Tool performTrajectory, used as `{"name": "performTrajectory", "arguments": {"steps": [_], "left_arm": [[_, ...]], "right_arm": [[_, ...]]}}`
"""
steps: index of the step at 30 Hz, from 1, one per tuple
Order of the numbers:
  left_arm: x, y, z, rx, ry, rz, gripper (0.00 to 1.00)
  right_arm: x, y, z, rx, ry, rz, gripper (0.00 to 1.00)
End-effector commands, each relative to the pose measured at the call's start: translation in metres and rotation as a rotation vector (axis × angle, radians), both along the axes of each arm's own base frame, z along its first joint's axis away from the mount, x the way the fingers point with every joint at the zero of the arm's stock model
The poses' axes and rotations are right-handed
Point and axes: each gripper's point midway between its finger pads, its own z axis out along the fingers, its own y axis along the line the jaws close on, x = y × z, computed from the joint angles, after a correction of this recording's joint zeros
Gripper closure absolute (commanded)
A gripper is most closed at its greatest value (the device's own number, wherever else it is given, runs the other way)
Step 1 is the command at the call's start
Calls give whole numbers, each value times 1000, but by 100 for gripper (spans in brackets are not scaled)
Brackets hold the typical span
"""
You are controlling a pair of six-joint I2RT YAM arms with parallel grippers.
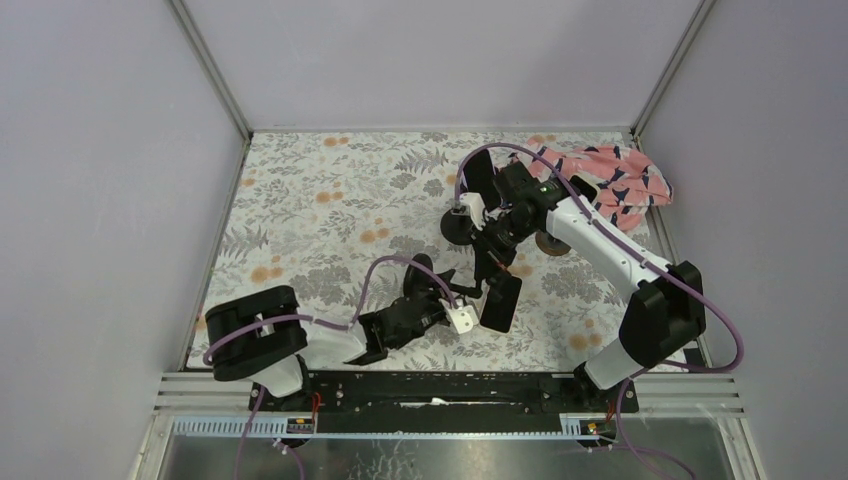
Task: Place the phone on the phone stand
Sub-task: Adjust the phone stand at the center of the board.
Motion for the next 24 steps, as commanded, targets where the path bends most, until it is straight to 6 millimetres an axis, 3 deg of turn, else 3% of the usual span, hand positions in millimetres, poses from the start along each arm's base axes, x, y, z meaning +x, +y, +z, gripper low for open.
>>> {"name": "performTrajectory", "arguments": {"steps": [1, 2, 5, 7, 16, 21, 23, 24], "left_arm": [[5, 2, -12, 17, 39, -14, 42], [8, 4, -13, 14, 47, -5, 48], [16, 7, -13, -15, 83, 25, 85], [19, 10, -9, -64, 125, 33, 98], [33, 36, 17, -403, 354, 71, 100], [34, 39, 26, -509, 376, 57, 100], [30, 37, 26, -498, 347, 11, 100], [26, 36, 27, -495, 330, -17, 100]], "right_arm": [[-2, 20, 28, 103, 0, 31, 100], [-2, 20, 29, 102, 2, 31, 100], [-3, 19, 30, 98, 7, 29, 100], [-3, 18, 30, 92, 3, 25, 100], [-9, 17, 25, 92, 9, 10, 100], [-27, 24, 16, 111, 36, 41, 98], [-24, 29, 25, 129, 15, 48, 79], [-22, 30, 34, 134, -4, 61, 62]]}}
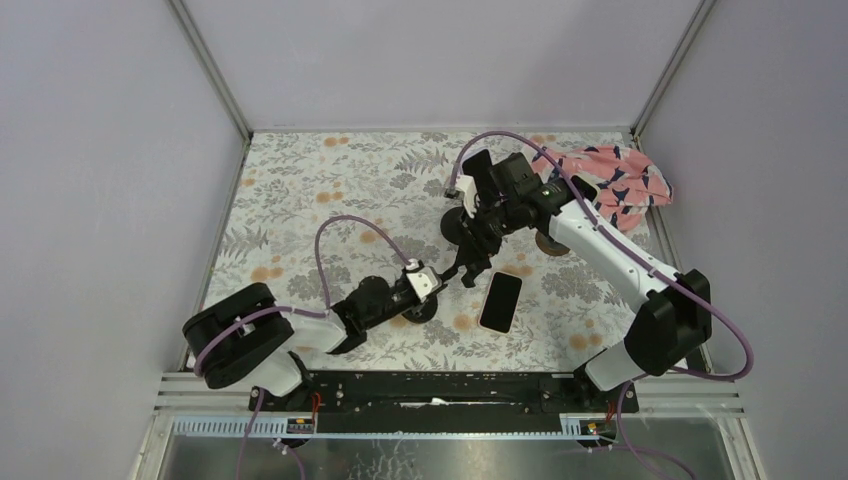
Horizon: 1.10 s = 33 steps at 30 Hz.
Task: Place the phone on the phone stand
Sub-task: Adjust the phone stand at the center of the board.
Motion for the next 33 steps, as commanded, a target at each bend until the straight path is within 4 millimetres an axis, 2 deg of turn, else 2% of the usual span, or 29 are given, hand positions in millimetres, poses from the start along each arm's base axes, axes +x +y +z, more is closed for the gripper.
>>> {"name": "performTrajectory", "arguments": {"steps": [1, 5, 7, 9, 11, 13, 16, 18, 23, 28, 31, 33], "left_arm": [[11, 4, 35, -192, -56, 35, 100], [2, 6, 21, -174, -76, -9, 100], [-1, 11, 16, -191, -68, -15, 100], [-1, 14, 10, -204, -46, -24, 100], [-1, 14, 4, -218, -14, -37, 100], [0, 13, -3, -235, 30, -65, 100], [-3, 3, -12, -240, 92, -165, 100], [-3, 2, -16, -241, 117, -195, 100], [-4, 4, -22, -215, 104, -207, 100], [-10, -3, -30, -201, 123, -269, 100], [-13, -6, -34, -185, 116, -299, 100], [-14, -6, -36, -177, 107, -315, 100]], "right_arm": [[-42, -3, 18, -25, 116, 81, 50], [-16, -1, 75, 65, -41, 70, 26], [-5, -9, 108, 159, -105, 47, 22], [0, -21, 123, 208, -143, 41, 21], [-2, -30, 117, 215, -190, 58, 20], [-9, -34, 96, 220, -252, 114, 19], [-27, -38, 58, 257, -409, 293, 16], [-30, -40, 39, 257, -506, 405, 13], [-8, -25, 31, 237, -509, 402, 14], [12, -9, 23, 172, -505, 359, 17], [14, -5, 17, 167, -482, 344, 21], [11, -2, 17, 182, -464, 351, 27]]}}
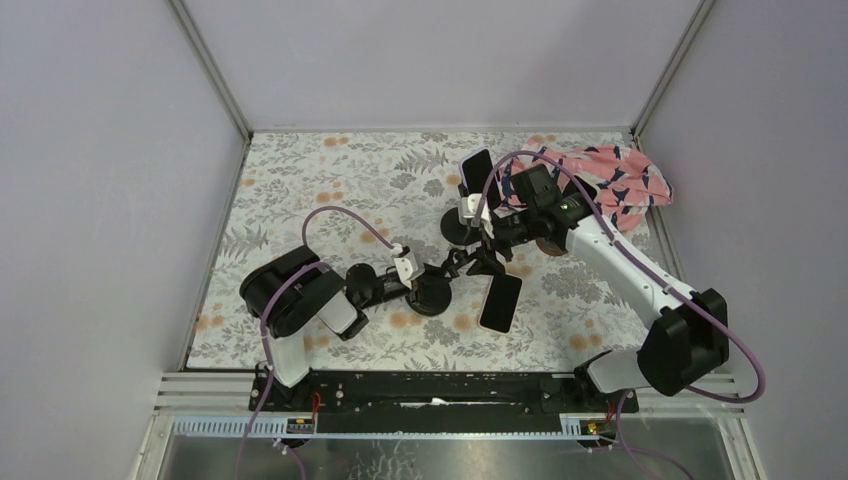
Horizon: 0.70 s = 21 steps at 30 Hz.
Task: Place the phone on the phone stand
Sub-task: Adjust the phone stand at the center of the board.
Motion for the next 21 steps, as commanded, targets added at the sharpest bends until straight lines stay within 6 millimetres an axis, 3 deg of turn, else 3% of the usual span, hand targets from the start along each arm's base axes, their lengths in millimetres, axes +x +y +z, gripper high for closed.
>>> {"name": "performTrajectory", "arguments": {"steps": [1, 7, 12, 16, 21], "left_arm": [[-26, 1, -32, 67, 30, -106, 100], [-23, 3, -34, 83, 2, -94, 100], [-17, 3, -34, 88, -20, -83, 100], [-12, 3, -34, 87, -25, -81, 100], [-5, 5, -32, 82, -25, -48, 100]], "right_arm": [[9, 12, 16, 35, -26, 1, 30], [-7, 12, 29, 19, 71, 39, 62], [-20, 8, 26, -89, 242, -1, 82], [-27, 8, 15, -189, 400, -67, 90], [-17, 13, 4, -251, 541, -222, 91]]}}
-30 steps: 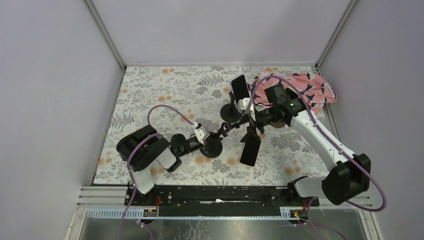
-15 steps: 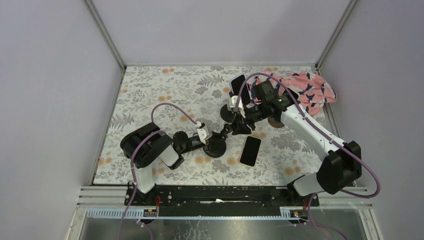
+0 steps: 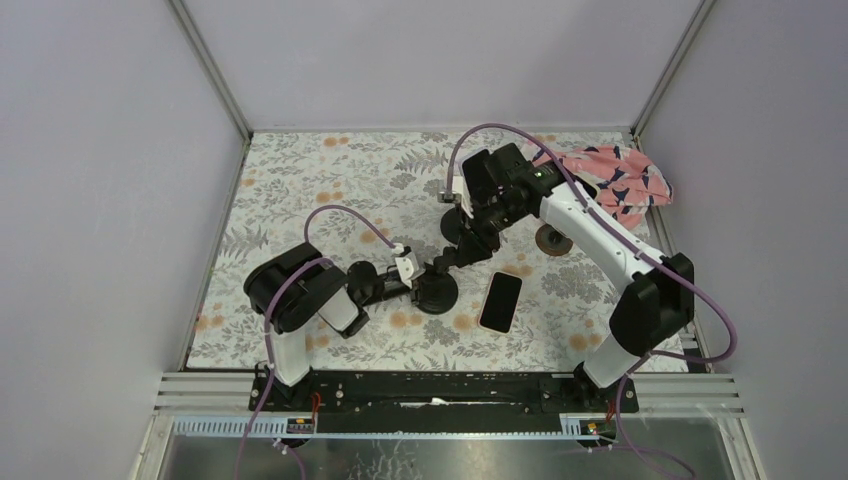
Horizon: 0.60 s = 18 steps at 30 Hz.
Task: Place the phone on the phone stand
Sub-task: Adjust the phone stand at the center of the board.
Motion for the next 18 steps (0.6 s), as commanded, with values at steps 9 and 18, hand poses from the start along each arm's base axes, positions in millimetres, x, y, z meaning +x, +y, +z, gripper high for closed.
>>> {"name": "performTrajectory", "arguments": {"steps": [9, 18], "left_arm": [[6, 14, -11, 20, 10, 54, 63], [3, 26, 15, -30, -14, 107, 47]], "right_arm": [[11, 6, -4, -141, 242, -273, 67], [32, 19, 37, -54, 168, -264, 35]]}}
